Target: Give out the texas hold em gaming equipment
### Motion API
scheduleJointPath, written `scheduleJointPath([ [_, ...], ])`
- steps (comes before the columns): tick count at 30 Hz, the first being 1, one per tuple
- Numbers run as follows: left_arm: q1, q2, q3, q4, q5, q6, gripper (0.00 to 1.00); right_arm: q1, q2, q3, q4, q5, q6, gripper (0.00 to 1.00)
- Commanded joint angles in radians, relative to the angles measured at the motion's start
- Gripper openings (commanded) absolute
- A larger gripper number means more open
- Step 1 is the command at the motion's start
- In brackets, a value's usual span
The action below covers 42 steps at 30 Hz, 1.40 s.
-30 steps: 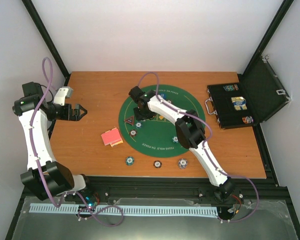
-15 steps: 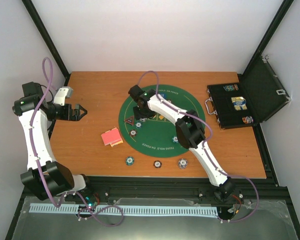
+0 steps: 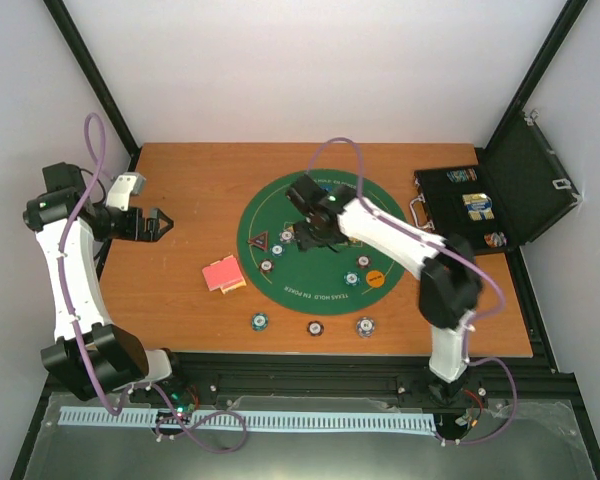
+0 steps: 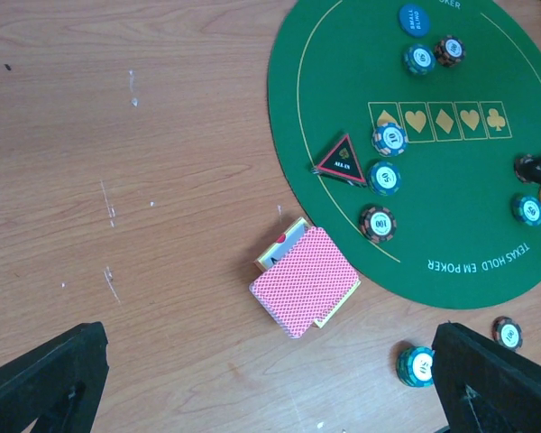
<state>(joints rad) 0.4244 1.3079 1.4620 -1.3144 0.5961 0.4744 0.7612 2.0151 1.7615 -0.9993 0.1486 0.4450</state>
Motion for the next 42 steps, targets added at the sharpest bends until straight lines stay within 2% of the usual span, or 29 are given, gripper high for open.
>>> scheduleJointPath([
  [1,0.0,-0.01,0.027,-0.034,0.031,0.021,1.0,0.048,-0.314,-0.34,0.086,0.04,0.095,0.74],
  [7,0.0,-0.021,0.008,-0.011,0.046,0.002,1.0,0.118,-0.641,-0.744,0.112,0.037,0.256,0.74],
  [13,0.001,-0.022,0.0,-0.008,0.052,-0.004,1.0,0.166,-0.794,-0.91,0.088,0.029,0.345,0.74],
  [20,0.001,-0.032,-0.013,-0.005,0.039,-0.003,1.0,0.186,-0.835,-1.0,0.121,0.009,0.377,0.74],
  [26,0.0,-0.031,0.002,-0.012,0.037,-0.005,1.0,0.188,-0.806,-1.058,0.189,-0.018,0.38,0.72],
  [42,0.0,-0.028,0.01,-0.012,0.038,-0.01,1.0,0.19,-0.771,-1.12,0.251,-0.032,0.386,0.71],
])
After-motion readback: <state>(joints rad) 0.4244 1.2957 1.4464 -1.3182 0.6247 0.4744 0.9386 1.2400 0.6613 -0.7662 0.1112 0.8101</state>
